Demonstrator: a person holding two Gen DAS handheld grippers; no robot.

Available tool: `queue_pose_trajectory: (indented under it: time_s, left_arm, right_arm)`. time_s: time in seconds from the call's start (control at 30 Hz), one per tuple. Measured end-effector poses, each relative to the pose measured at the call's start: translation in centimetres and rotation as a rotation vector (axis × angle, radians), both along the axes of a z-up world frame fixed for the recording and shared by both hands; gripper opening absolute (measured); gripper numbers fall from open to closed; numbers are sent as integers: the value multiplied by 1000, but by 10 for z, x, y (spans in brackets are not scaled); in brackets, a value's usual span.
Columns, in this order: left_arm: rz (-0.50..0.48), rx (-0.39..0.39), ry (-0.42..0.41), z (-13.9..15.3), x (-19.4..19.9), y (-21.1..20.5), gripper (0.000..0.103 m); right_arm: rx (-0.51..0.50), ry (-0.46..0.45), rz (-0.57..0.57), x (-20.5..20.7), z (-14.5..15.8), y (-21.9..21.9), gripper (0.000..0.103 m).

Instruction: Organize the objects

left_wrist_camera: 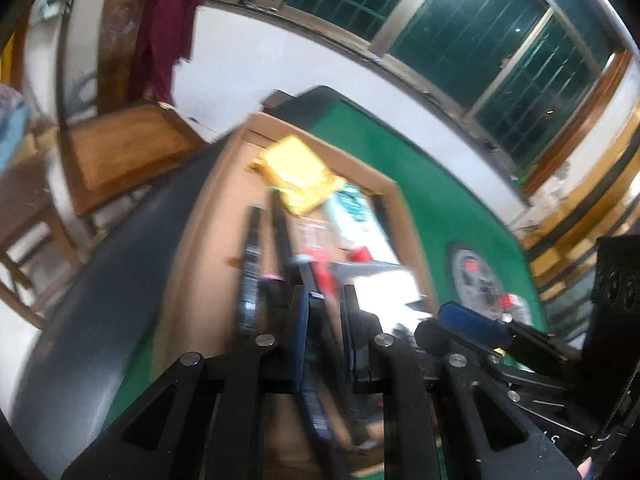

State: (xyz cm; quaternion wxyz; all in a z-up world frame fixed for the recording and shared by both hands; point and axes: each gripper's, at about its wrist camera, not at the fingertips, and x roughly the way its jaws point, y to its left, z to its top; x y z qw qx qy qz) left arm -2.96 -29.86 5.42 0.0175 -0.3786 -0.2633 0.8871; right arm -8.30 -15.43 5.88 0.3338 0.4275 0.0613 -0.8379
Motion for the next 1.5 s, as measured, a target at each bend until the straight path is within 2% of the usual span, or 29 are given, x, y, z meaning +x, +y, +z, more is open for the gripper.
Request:
queue_pose_trajectory:
  time_s: [0.1,0.2,0.3,0.33,0.37,0.4,0.47,0.53,0.6,0.7,0.8,0.9,1.1,1.3,1.37,1.43,1.5]
  left_arm:
    - [11,-22,30,3,-8,9,13]
    - [35,-39,-2,0,-23,9,13]
    - [70,-96,-23,-4,-33,4,13]
    - [88,-112,-27,-5,-34,2,13]
    - [102,-109,-36,-7,-36,0,13]
    - [104,-93,-47,-8,-37,-1,13]
    - [117,-88,-26,-5,-31,2,13]
    - [114,-118,-7,6,-25,15,13]
    - [99,-148,31,20,-19,31,13]
    - [27,-171,70,40,-16,66,13]
    - [-53,-140,56,45,-23,98,14]
    - [-90,-80,49,44,-29,119,14]
    - [-162,-3,-2,27,-23,147,14]
    - [-179,-11,-35,15,23,172,14]
    - [-179,-29,-52,14,38,181,14]
    - [-176,-77,-50,19,55,189,14]
    - [-178,-85,-55,22,67,193,14]
  right_arm:
    - [-45,-8,-22,9,9,26,39]
    - [-90,-23,-13,24,16,61,39]
    - [-116,-8,-3,39,19,102,41]
    - [-124,2,-7,43,17,119,44]
    - [-136,8,-15,44,14,132,52]
    - [-156,6,-25,46,10,145,55]
    - [-222,-16,-33,46,-3,171,55]
    - [-296,-29,-36,43,-11,192,55]
    - [-329,-50,-28,38,-16,200,55]
    - [-391,-27,-67,35,-22,213,55]
    - [-387,-24,-106,29,-29,222,55]
    - [-398,-49,-138,24,-35,231,55]
    - [-386,-90,-167,21,-41,236,55]
    - [-368,-12,-147,32,-25,233,55]
    - [-343,26,-175,33,-19,237,54]
    - [-374,35,-227,31,-9,250,54]
    - [-352,90,-275,31,5,261,54]
